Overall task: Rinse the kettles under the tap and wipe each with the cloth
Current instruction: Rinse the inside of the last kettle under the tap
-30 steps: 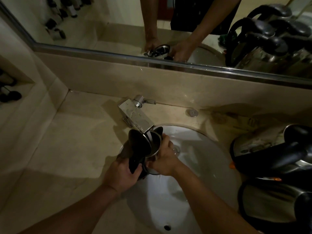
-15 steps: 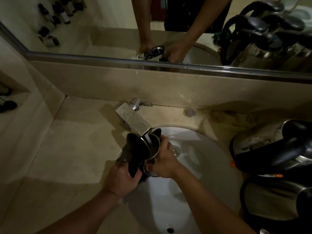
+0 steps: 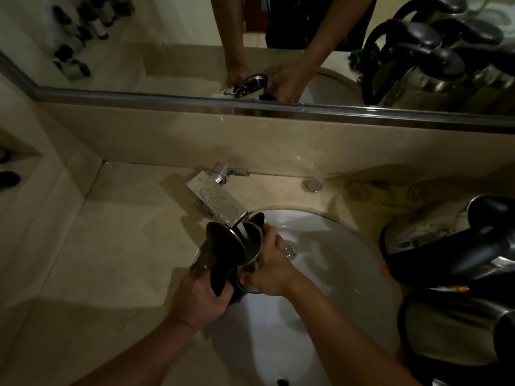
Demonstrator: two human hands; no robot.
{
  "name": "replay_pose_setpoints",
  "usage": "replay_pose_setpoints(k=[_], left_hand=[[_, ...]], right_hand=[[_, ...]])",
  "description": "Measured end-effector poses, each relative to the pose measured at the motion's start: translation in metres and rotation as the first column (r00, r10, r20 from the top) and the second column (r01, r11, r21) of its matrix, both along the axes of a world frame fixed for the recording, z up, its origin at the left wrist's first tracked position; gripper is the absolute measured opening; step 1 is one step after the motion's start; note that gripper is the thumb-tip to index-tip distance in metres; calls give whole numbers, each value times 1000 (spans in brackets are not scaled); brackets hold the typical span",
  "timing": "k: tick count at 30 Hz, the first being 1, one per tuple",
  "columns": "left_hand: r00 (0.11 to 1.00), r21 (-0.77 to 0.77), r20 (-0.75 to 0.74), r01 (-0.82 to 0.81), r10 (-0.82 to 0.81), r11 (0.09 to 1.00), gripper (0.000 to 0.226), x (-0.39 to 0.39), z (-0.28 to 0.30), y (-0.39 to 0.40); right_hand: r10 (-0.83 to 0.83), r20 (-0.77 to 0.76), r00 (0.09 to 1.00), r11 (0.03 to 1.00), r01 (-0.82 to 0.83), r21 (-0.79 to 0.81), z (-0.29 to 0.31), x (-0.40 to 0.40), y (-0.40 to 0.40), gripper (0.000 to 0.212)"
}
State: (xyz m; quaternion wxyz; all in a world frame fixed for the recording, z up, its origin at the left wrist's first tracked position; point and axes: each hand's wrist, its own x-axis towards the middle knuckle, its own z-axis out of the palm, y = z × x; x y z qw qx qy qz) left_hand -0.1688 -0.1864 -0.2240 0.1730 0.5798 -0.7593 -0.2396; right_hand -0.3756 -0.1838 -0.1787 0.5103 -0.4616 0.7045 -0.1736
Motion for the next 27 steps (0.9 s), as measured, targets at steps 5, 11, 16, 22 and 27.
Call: replay_pose_setpoints(k=[5,11,16,22,27], left_hand=[[1000,0,11,-12,12,1000,44,0,-1,-1],[1000,24,2,-24,24,999,47,3,-5,0],[1000,38,19,-17,17,999,49,3,-4,-1],[1000,26,17,-5,4,1000,50,2,-3,0],[999,15,10,31,-31,999,48,2,-1,-2]], right_hand=[[0,4,1000,1000,0,6,-2,-1,-1,123],[-5,-5,1000,1000,5,1,-5,2,0,119],[-12,1,1000,1000,12,-9,-7,1,1,119],[-30,9,999,999,31,-34,-10,1,5,119],[-35,12,999,998,35,-47,-10,2,5,117]])
